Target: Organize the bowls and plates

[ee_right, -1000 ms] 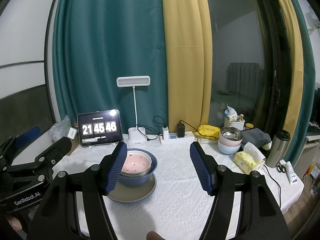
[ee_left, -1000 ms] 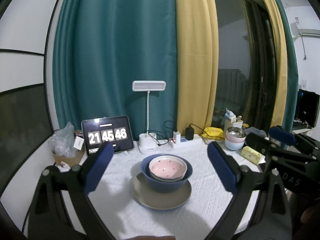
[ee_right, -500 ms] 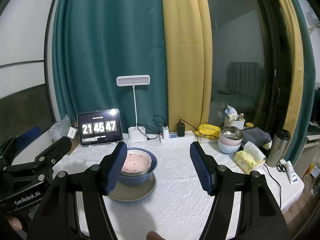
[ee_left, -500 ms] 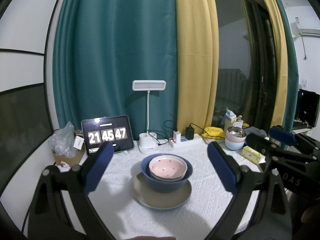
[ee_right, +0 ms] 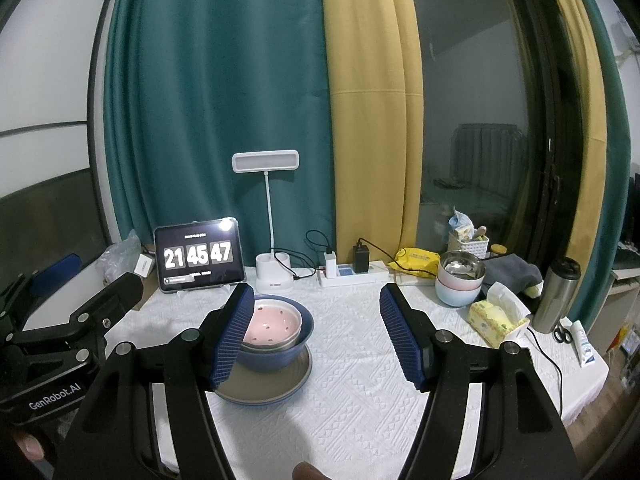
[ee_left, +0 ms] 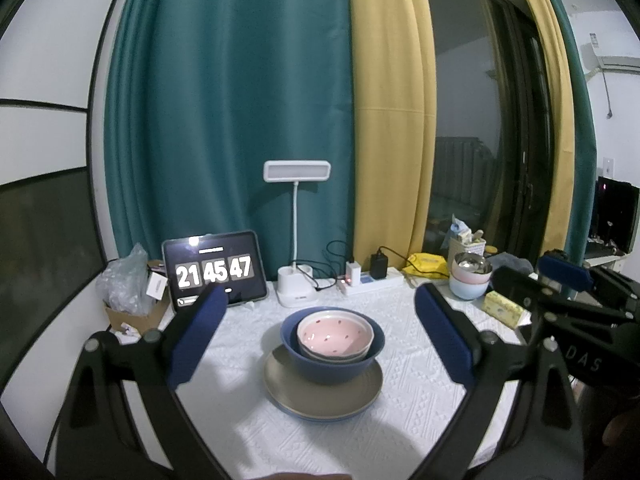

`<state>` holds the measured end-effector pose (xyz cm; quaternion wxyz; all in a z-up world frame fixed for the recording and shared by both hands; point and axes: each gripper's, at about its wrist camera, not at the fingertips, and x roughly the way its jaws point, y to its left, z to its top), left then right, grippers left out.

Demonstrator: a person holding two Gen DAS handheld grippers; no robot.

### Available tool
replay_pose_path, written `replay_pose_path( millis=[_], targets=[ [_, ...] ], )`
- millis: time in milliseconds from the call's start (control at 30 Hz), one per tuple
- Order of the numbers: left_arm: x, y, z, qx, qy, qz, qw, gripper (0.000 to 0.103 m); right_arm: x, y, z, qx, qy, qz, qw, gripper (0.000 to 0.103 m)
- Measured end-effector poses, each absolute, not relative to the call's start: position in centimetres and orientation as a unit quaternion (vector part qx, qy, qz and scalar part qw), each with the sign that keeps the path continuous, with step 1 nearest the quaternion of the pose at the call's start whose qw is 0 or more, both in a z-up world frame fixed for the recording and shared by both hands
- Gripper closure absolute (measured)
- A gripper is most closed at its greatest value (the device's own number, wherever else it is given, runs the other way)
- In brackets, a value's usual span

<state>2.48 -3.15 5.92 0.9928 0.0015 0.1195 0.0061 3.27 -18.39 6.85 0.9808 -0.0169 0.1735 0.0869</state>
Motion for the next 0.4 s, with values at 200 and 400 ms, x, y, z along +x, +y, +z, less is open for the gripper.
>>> replay_pose_path(
  millis=[200, 400],
  targets=[
    [2.52, -3.16, 5.95, 0.001, 0.119, 0.005, 0.993, 0.007, 3.16, -18.47, 6.78, -0.017, 0.173, 0.087, 0.981, 0.034],
    [2.43, -3.23, 5.53, 0.001, 0.119, 0.003, 0.993, 0.007, 3.24, -18.51, 6.81, -0.016, 0.174, 0.088, 0.981, 0.034]
  ],
)
